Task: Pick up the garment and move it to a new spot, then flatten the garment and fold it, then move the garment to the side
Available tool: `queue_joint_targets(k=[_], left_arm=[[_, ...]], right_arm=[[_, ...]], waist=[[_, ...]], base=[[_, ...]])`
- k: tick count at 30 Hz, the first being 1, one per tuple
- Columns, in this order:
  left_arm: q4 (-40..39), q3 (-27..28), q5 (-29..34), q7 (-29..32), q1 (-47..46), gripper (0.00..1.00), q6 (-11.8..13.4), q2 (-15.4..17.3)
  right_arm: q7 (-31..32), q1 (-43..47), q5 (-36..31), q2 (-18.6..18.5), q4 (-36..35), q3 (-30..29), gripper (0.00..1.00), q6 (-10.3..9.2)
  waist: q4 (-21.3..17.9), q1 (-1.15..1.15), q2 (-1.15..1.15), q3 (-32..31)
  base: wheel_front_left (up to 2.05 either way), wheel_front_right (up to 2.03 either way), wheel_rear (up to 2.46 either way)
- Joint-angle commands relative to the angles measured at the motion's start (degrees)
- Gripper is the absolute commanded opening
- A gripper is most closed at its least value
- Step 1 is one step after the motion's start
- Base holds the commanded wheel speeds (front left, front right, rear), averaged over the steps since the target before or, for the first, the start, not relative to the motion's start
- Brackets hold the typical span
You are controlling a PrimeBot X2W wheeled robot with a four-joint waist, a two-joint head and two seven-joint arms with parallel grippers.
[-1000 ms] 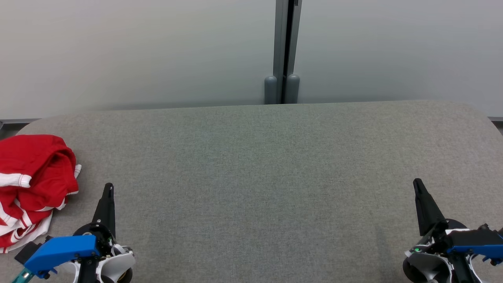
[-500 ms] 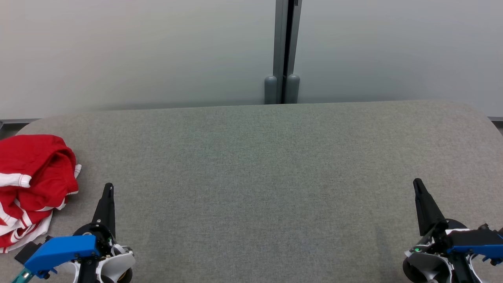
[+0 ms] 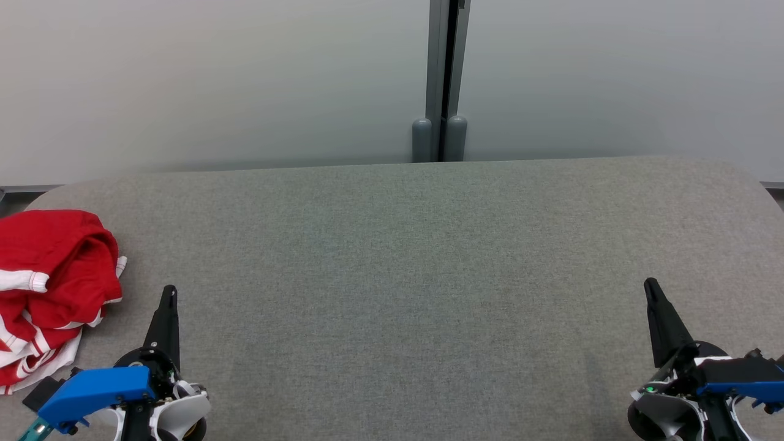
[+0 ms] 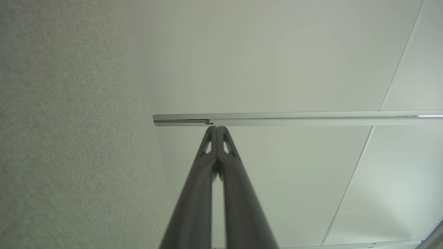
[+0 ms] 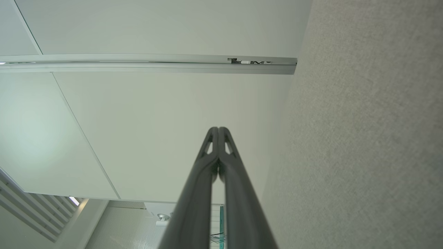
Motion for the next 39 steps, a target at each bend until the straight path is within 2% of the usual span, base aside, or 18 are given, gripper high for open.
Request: queue_joint_targets(k=[1,17,18,27,32,39], left_arm=[[-0.29,0.04,-0.15,0.18,-0.49,0.00,-0.23,-0.04],[-0.29,0.04,-0.15,0.18,-0.49,0.00,-0.23,-0.04],[0.00,0.01,0.01,-0.02,0.00,1.00,0.00,0.00],[1.62,-0.60,2.87,-1.87,1.02,1.00,0.01,-0.13],[1.79,-0.89,8.07,-3.27,0.75,1.00,0.00,-0.11],[2.33,-1.29,16.16,-5.10,0.50,1.00,0.16,-0.09]], right_arm=[[0.28,0.73,0.17,-0.35,-0.19,-0.11,0.00,0.02],[0.28,0.73,0.17,-0.35,-0.19,-0.11,0.00,0.02],[0.00,-0.01,-0.01,0.00,-0.01,0.01,1.00,0.00],[-1.48,0.51,-1.52,-0.32,0.66,0.81,1.00,-0.09],[-3.22,0.36,-4.74,-1.57,0.93,2.26,1.00,-0.08],[-5.06,0.09,-12.87,-2.14,1.14,2.78,1.00,-0.06]], waist=[[0.00,0.00,0.00,0.00],[0.00,0.00,0.00,0.00],[0.00,0.00,0.00,0.00],[-0.01,0.00,0.00,0.09],[-0.03,0.00,0.00,0.13],[0.00,0.00,0.00,0.22]], base=[[0.00,0.00,0.00],[0.00,0.00,0.00],[0.00,0.00,0.00],[0.00,0.00,0.00],[0.00,0.00,0.00],[0.00,0.00,0.00]])
